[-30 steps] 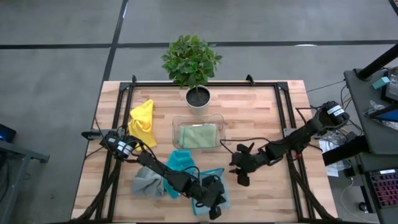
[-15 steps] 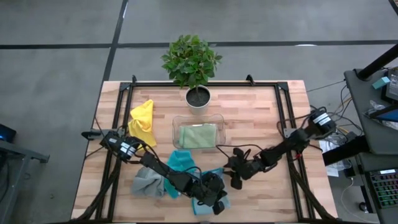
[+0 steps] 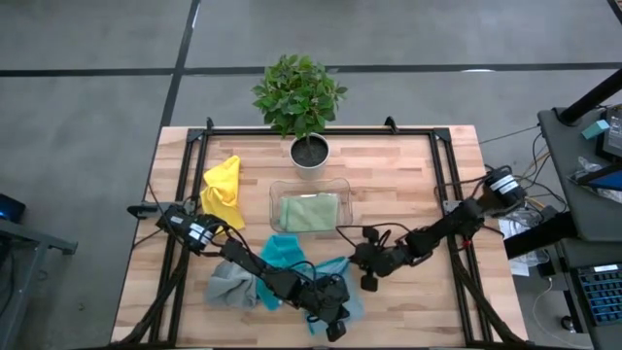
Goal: Fold microfiber towels
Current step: Fold the light blue microfiber cloth
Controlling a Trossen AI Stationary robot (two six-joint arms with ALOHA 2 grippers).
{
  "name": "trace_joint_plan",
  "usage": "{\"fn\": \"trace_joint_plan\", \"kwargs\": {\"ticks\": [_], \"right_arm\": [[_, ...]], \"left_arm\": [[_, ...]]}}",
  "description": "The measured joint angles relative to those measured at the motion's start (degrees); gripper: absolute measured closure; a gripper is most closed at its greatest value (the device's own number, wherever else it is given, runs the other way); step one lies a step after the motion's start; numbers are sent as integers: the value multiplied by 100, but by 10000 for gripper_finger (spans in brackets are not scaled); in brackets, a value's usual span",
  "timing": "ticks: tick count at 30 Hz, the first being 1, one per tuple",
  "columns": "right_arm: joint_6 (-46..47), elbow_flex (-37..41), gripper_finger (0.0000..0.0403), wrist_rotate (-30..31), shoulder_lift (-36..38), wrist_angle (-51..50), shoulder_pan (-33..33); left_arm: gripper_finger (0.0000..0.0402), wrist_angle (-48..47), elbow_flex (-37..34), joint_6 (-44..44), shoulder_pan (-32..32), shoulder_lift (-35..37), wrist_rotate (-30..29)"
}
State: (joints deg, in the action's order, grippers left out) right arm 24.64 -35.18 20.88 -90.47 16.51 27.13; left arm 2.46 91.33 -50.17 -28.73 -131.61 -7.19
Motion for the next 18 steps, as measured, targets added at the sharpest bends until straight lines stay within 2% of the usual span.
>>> {"fn": "trace_joint_plan", "kwargs": {"ticks": [5, 10, 18], "right_arm": [[-213, 0, 394, -57, 739, -1087, -17], [-273, 2, 394, -797, 1309, -1726, -27], [-246, 125, 394, -681, 1690, -2094, 34]], "left_arm": [[401, -375, -7, -52, 20, 6, 430], [401, -933, -40, 117, 52, 189, 521], [401, -1413, -81, 385, 55, 395, 656]]}}
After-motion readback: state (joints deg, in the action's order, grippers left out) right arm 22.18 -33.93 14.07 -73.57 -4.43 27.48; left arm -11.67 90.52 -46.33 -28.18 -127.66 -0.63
